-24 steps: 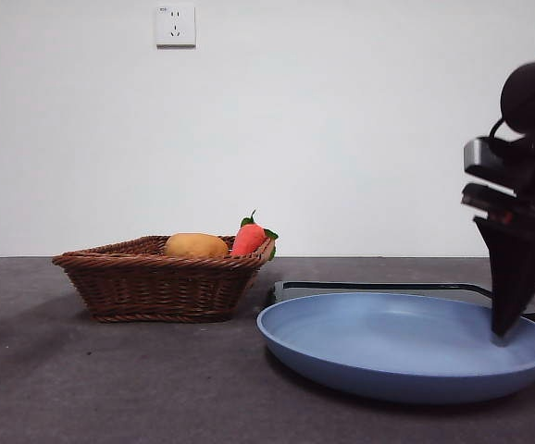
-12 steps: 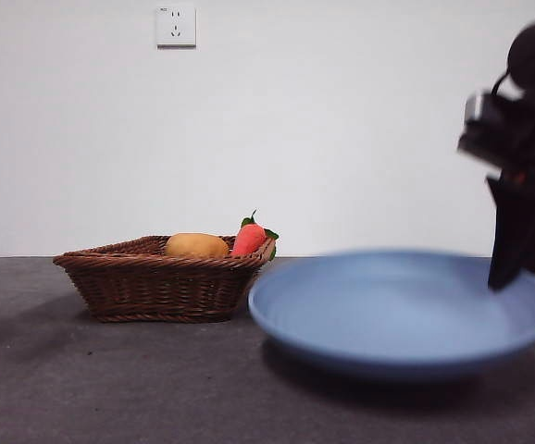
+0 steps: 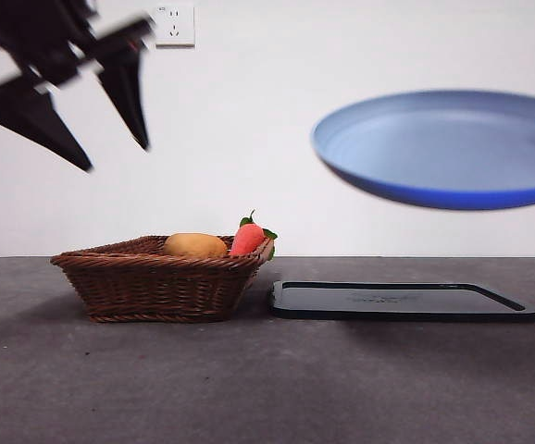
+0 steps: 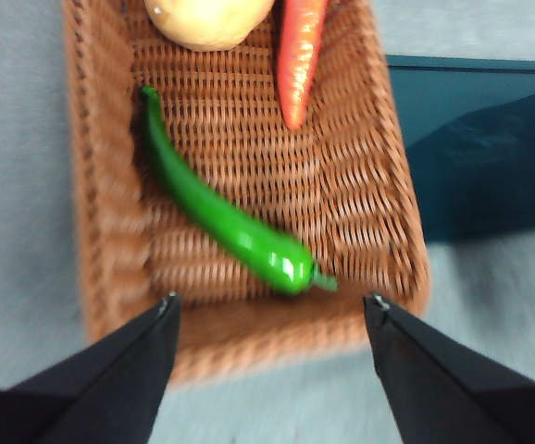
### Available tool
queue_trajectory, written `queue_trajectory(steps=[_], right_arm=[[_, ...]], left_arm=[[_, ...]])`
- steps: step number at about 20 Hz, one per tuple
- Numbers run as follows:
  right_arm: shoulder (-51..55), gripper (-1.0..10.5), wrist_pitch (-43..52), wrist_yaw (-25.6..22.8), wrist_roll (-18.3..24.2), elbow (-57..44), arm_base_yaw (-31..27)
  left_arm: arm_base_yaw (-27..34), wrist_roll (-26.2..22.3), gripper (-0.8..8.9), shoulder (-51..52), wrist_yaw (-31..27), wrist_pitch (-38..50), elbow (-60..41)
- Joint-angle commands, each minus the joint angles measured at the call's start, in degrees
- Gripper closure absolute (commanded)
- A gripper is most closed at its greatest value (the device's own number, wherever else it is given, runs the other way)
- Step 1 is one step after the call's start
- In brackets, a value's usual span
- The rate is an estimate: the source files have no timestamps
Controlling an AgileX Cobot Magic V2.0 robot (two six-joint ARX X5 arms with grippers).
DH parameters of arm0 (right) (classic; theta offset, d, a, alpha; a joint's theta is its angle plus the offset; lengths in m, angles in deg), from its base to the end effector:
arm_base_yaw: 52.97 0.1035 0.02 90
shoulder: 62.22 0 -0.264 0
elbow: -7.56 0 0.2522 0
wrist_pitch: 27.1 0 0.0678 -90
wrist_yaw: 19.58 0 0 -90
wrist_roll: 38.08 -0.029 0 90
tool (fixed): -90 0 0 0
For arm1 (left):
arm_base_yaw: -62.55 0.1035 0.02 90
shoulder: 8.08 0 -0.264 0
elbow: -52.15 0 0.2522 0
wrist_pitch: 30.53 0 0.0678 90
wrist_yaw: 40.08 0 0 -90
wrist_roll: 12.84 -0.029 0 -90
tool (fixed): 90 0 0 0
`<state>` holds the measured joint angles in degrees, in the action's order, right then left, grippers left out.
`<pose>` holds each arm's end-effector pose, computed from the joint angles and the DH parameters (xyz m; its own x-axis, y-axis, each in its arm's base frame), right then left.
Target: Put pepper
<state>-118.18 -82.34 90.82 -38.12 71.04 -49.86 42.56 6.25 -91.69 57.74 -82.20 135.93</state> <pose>0.1853 0.0202 0.2850 0.6107 0.3823 -0.6935 -0.2845 0.9232 0.2584 0.2833 -0.1073 0.2911 0.5331 -0.3387 -0.7753 0.1547 0.9399 -0.3042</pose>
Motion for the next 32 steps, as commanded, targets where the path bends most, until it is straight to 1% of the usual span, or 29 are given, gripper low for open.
queue_trajectory(steps=[1,4,9,11,17,22,24,27,28,30,32], right_arm=[[1.6,9.4,0.24,0.35,-0.59,1.22,-0.17],[2.89,9.4,-0.66,0.42,-0.57,1.22,-0.15],[3.17,9.4,-0.9,0.7,-0.55,1.22,-0.15],[3.15,9.4,-0.96,0.72,-0.52,1.22,-0.09],[3.15,9.4,-0.98,0.74,-0.48,1.22,-0.04],[3.15,9.4,-0.94,0.72,-0.31,1.22,-0.04],[3.15,9.4,-0.85,0.7,-0.28,1.22,-0.04],[3.13,9.4,-0.85,0.68,-0.28,1.22,-0.04],[3.13,9.4,-0.85,0.68,-0.28,1.22,-0.04],[3.1,9.4,-0.85,0.66,-0.28,1.22,-0.04],[3.1,9.4,-0.85,0.66,-0.28,1.22,-0.04]], left_arm=[[-0.74,3.54,4.64,-7.67,-1.25,-0.42,5.46],[-1.4,4.39,4.64,-14.56,-5.01,-1.33,9.99],[-1.42,6.88,4.64,-22.51,-5.14,0.22,12.92],[-1.4,7.91,4.64,-24.57,-5.42,0.77,12.92],[-1.42,8.41,4.64,-28.79,-6.05,3.54,12.92],[-1.46,8.83,4.71,-31.19,-5.92,3.93,12.92],[-1.75,8.83,5.55,-31.28,-5.92,4.35,12.92],[-1.79,9.7,6.38,-31.28,-3.08,5.7,12.92],[-1.79,10.08,6.65,-31.28,-2.91,5.81,12.92],[-1.77,10.91,6.91,-31.12,-2.91,5.86,12.92],[-1.77,11.04,6.92,-30.95,-2.86,5.88,12.92]])
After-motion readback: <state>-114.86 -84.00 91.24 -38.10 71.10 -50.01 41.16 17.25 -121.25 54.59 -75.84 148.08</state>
